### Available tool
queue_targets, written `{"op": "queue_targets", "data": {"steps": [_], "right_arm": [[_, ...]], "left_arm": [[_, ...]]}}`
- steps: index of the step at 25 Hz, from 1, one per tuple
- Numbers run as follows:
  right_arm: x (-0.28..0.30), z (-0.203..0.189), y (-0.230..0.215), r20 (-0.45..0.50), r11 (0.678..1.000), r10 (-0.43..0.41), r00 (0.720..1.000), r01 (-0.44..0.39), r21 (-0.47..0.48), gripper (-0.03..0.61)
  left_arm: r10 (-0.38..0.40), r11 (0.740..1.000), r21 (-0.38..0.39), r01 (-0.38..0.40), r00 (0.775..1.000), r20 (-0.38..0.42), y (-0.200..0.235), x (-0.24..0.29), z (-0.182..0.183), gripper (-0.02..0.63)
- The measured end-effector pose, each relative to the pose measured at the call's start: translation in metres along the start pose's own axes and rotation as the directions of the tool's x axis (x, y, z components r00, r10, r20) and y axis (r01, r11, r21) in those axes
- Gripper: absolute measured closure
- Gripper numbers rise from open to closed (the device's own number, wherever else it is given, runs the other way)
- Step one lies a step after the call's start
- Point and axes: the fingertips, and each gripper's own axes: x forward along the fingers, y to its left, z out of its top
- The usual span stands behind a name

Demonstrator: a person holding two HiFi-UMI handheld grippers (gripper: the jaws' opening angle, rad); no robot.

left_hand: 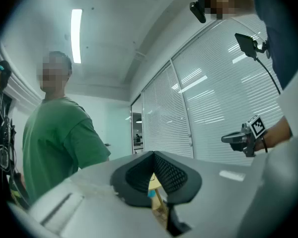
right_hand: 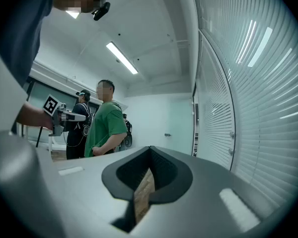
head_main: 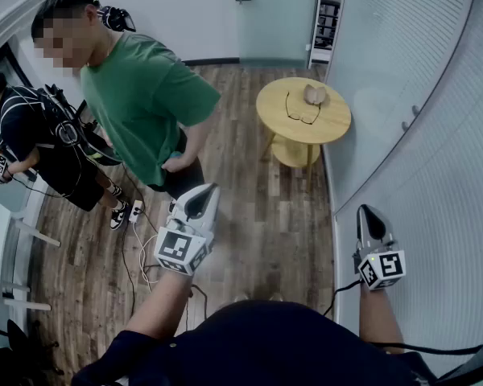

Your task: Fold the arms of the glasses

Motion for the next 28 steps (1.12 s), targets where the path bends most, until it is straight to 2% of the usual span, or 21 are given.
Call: {"op": "queue_targets", "data": {"steps": [8,14,20,23,28], "right_arm": [[0.000,-0.001,-0.005,-0.012,1.000,0.002,1.000,-0.002,0.006,0.572],[-0.005,-0.003,-0.027,-0.005,0.999,0.005,1.000,-0.005,0.050,0.572],[-0.004,-0.009,-0.047,-0.002,1.000,0.008,1.000,-0.008,0.022,0.571],[0.000,-0.018,-0.057,-0.011,0.999,-0.001,1.000,0.001,0.041,0.571],[0.022,-0.014,-0.061,-0.010,0.999,0.003,1.000,-0.003,0.043,0.571]], "left_arm": [[-0.022,1.000,0.000,0.022,1.000,0.016,-0.013,0.010,0.014,0.612],[-0.024,1.000,-0.003,0.024,1.000,0.000,-0.029,0.025,0.013,0.612],[-0.016,1.000,0.014,0.015,1.000,0.024,-0.043,0.042,0.018,0.612],[-0.017,1.000,0.012,0.017,0.999,0.029,-0.050,0.052,0.019,0.612],[-0.037,0.999,0.030,0.037,0.999,0.021,-0.039,0.073,0.020,0.612]]}}
